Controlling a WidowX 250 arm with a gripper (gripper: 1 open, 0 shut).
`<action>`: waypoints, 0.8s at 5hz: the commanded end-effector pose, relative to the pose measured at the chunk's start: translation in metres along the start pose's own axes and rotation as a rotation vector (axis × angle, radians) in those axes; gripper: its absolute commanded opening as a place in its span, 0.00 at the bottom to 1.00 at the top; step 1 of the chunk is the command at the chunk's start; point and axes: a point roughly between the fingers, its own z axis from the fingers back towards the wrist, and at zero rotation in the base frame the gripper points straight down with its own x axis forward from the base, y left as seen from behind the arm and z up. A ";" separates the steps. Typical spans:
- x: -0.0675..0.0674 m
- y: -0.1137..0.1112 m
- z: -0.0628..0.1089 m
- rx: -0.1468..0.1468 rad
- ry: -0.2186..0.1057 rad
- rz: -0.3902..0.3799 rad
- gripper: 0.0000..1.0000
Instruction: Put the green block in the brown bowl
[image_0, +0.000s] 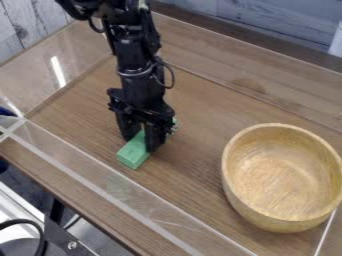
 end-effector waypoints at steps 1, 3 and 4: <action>0.012 0.005 0.018 0.007 -0.056 0.009 0.00; 0.031 0.009 0.042 -0.009 -0.115 0.016 0.00; 0.052 0.013 0.062 -0.025 -0.158 0.037 0.00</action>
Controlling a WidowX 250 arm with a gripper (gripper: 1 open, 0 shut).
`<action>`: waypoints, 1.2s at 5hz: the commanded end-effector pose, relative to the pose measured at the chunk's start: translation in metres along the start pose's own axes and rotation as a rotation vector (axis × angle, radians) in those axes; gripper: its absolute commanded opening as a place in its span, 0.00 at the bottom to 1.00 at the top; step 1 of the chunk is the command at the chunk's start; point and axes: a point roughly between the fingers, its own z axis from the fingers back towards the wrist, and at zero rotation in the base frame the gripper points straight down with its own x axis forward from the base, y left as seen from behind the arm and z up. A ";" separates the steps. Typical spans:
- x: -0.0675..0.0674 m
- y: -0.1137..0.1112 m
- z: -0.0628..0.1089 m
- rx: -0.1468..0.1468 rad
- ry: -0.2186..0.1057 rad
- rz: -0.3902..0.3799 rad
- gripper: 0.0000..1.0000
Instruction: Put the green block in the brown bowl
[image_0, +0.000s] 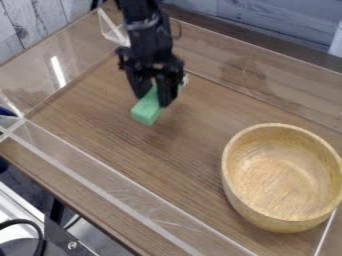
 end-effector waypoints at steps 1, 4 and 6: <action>0.035 0.004 0.036 -0.004 -0.099 0.009 0.00; 0.047 0.036 -0.008 0.045 -0.075 0.026 0.00; 0.049 0.038 -0.008 0.046 -0.076 0.036 0.00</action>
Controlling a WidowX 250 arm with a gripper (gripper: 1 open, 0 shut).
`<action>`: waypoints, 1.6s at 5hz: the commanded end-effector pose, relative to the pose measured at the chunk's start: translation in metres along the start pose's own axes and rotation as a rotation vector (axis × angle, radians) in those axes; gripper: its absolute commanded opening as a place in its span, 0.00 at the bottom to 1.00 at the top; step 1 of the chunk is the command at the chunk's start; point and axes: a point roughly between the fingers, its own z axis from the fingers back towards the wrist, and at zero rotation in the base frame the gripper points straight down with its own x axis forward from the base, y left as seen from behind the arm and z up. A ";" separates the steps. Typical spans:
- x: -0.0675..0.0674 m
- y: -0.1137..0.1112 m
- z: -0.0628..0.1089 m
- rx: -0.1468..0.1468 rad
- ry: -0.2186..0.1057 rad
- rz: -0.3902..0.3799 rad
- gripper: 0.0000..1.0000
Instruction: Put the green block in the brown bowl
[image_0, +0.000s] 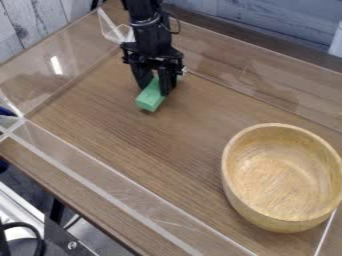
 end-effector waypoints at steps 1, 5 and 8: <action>0.011 0.005 0.017 0.022 -0.056 0.001 0.00; 0.010 0.007 0.016 0.026 -0.045 0.015 0.00; 0.008 0.007 0.017 0.024 -0.038 0.025 0.00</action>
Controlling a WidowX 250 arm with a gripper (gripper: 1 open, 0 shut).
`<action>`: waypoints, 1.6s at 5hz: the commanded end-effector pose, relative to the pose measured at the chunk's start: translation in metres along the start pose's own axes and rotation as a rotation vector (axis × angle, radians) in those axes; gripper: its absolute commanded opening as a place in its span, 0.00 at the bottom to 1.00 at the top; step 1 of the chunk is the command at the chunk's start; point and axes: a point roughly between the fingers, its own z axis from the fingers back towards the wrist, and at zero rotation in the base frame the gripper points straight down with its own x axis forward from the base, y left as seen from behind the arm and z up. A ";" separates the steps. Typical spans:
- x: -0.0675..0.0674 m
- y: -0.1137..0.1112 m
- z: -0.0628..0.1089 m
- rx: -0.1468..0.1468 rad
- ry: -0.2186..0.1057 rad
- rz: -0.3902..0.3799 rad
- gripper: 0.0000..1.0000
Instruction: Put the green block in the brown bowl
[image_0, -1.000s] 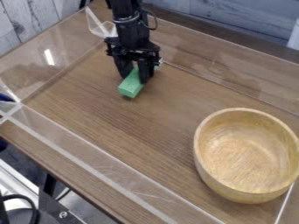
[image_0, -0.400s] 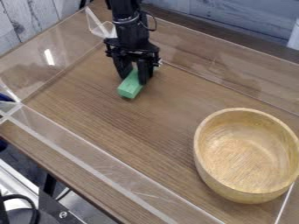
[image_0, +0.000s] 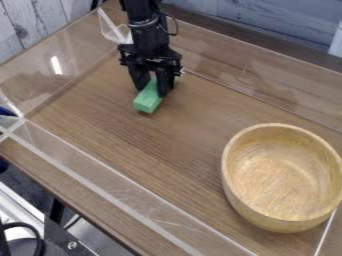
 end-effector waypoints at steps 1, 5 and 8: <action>0.012 0.004 0.019 0.019 -0.061 0.001 0.00; 0.010 -0.006 0.035 -0.004 -0.075 0.000 0.00; 0.006 -0.024 0.064 -0.035 -0.115 -0.023 0.00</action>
